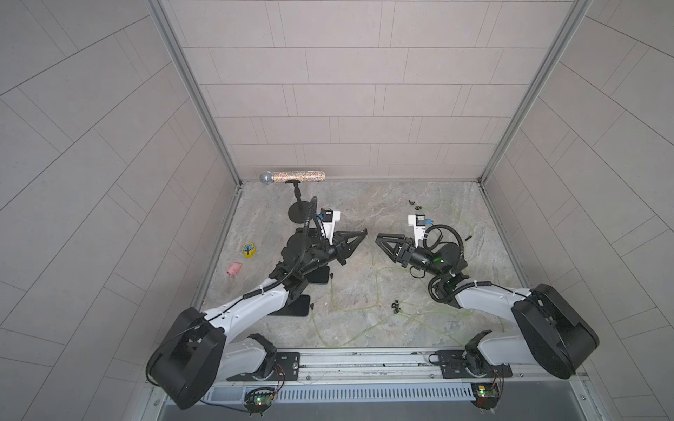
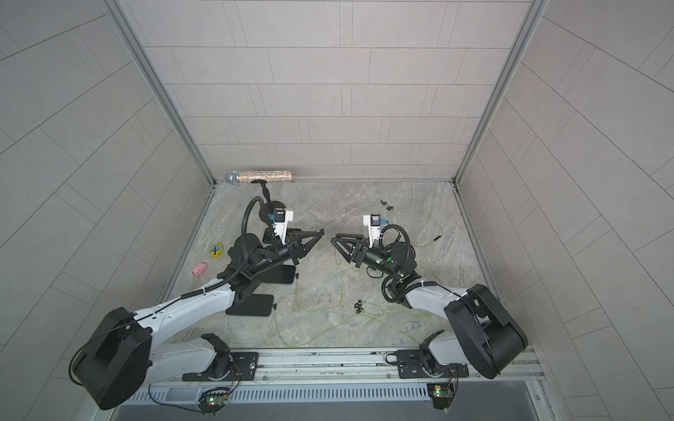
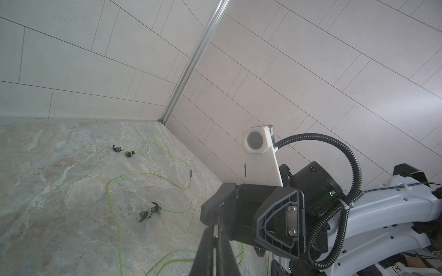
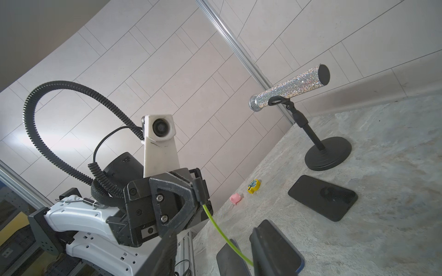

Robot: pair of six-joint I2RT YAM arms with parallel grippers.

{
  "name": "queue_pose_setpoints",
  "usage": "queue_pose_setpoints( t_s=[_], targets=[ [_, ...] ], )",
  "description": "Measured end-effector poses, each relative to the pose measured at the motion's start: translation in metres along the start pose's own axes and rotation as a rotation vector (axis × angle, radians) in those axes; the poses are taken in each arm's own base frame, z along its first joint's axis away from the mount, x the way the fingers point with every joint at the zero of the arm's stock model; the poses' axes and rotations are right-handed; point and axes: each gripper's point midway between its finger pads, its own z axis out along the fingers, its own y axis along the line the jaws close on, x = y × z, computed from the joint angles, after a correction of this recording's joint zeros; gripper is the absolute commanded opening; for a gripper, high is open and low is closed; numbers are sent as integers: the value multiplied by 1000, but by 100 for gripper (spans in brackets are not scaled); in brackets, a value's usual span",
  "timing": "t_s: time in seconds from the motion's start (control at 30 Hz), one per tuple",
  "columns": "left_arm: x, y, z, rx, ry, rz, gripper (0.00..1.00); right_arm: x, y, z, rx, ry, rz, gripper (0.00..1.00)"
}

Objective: Plug wired earphones into phones
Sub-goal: Pick up the wired earphone from the center of the board.

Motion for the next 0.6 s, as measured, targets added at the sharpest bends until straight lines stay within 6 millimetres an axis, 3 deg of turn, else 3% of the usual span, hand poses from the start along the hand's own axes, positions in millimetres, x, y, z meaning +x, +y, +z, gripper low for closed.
queue_pose_setpoints(
  t_s=[0.2, 0.47, 0.6],
  targets=[
    [4, -7, 1, 30, 18, 3, 0, -1, 7, 0, -32, 2, 6, 49],
    [12, -19, 3, 74, 47, 5, 0, 0, 7, 5, -61, 12, 55, 33],
    [14, -20, 4, 81, 53, 5, 0, 0, 8, 6, -75, 17, 63, 31]
  ],
)
